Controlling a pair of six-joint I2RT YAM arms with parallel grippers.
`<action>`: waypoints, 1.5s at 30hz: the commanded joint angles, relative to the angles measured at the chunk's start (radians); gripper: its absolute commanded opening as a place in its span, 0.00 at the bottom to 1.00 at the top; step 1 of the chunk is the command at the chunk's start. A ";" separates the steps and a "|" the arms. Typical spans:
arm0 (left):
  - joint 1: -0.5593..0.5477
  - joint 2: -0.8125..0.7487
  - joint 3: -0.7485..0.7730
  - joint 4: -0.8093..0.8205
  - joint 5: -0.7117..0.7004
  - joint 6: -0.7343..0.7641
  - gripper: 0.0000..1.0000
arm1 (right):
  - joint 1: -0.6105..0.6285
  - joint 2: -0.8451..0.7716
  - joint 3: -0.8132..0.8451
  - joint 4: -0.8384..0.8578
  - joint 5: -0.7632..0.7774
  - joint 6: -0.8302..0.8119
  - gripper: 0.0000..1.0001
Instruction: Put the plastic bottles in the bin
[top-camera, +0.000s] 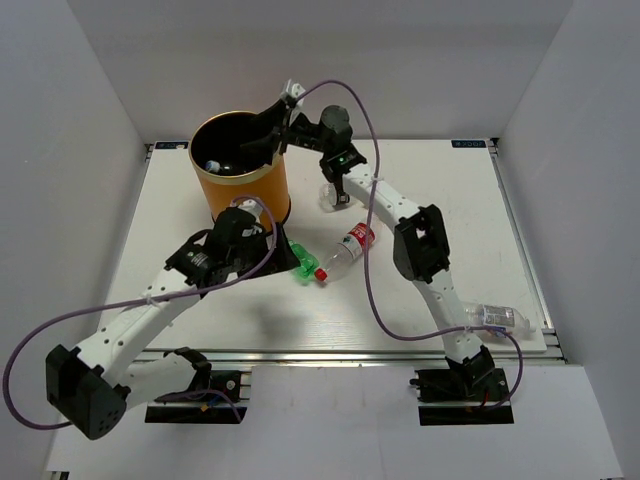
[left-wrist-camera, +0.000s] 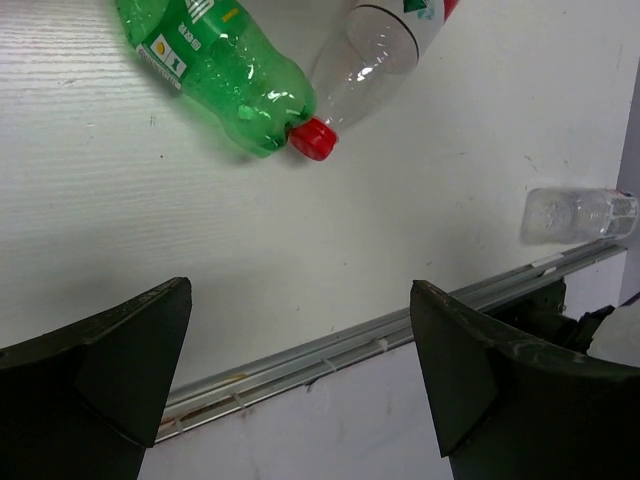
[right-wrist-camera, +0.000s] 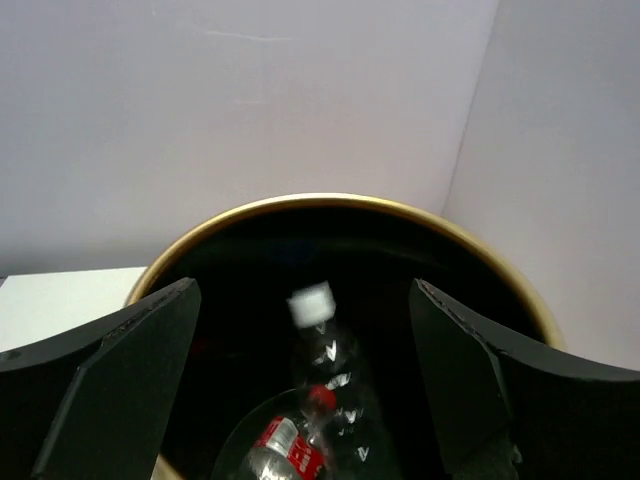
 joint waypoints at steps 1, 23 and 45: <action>-0.009 0.065 0.067 0.027 -0.071 -0.044 1.00 | -0.059 -0.197 -0.010 0.007 0.029 -0.016 0.90; -0.127 0.665 0.318 0.012 -0.396 -0.328 1.00 | -0.556 -1.122 -1.123 -0.756 0.036 -0.442 0.49; -0.095 0.895 0.439 -0.128 -0.468 -0.386 0.87 | -0.605 -1.231 -1.304 -0.796 -0.038 -0.419 0.44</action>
